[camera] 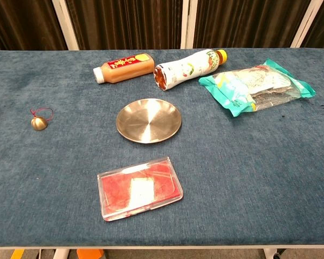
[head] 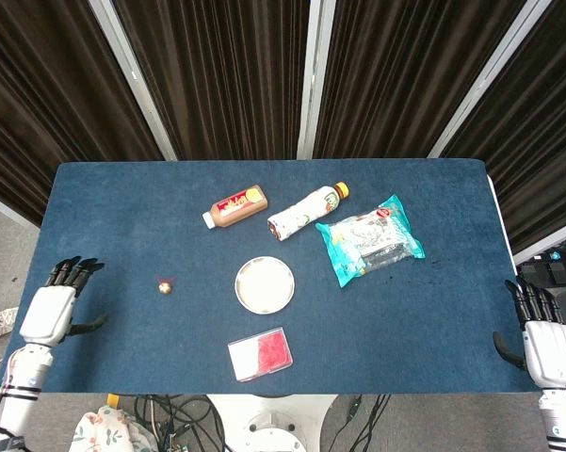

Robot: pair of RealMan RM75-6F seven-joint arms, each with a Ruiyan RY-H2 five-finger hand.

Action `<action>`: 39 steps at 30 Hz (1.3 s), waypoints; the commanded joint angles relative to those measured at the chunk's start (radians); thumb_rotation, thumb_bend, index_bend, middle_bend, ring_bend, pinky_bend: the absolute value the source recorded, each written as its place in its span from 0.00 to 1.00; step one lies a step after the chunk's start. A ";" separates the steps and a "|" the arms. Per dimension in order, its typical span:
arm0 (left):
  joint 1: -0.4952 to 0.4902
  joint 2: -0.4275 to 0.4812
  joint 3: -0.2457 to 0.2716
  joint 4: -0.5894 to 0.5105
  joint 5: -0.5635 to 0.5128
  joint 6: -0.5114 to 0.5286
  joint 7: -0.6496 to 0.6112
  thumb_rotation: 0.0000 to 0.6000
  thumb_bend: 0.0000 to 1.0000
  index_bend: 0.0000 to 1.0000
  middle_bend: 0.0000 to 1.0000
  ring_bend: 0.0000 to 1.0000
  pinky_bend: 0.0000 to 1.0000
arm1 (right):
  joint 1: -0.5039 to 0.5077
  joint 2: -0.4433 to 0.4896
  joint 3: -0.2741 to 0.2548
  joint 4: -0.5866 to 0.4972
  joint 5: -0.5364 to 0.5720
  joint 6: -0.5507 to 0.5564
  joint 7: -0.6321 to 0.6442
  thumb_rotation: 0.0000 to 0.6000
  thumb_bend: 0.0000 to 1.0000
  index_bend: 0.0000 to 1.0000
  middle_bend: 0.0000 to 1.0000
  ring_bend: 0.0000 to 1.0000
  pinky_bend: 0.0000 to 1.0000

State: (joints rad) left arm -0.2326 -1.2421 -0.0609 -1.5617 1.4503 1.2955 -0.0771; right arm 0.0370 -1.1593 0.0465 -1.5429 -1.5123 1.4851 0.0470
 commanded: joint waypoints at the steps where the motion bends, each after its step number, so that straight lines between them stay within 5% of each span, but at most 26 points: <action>1: -0.039 -0.038 -0.010 0.020 -0.010 -0.049 0.015 1.00 0.19 0.16 0.10 0.00 0.00 | 0.002 0.008 -0.002 -0.002 0.000 -0.005 -0.001 1.00 0.26 0.00 0.00 0.00 0.00; 18: -0.214 -0.177 -0.080 0.132 -0.160 -0.294 0.049 1.00 0.22 0.28 0.11 0.00 0.00 | -0.003 0.018 -0.003 -0.001 0.012 -0.004 0.003 1.00 0.26 0.00 0.00 0.00 0.00; 28: -0.237 -0.210 -0.073 0.172 -0.166 -0.311 0.033 1.00 0.23 0.43 0.13 0.00 0.00 | -0.002 0.013 -0.001 0.007 0.025 -0.014 -0.010 1.00 0.26 0.00 0.00 0.00 0.00; 39: -0.256 -0.229 -0.071 0.193 -0.182 -0.332 0.015 1.00 0.29 0.44 0.14 0.00 0.00 | 0.002 0.007 -0.003 0.008 0.034 -0.029 -0.023 1.00 0.26 0.00 0.00 0.00 0.00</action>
State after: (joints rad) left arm -0.4877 -1.4704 -0.1321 -1.3698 1.2690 0.9646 -0.0618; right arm 0.0387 -1.1519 0.0433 -1.5350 -1.4786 1.4565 0.0240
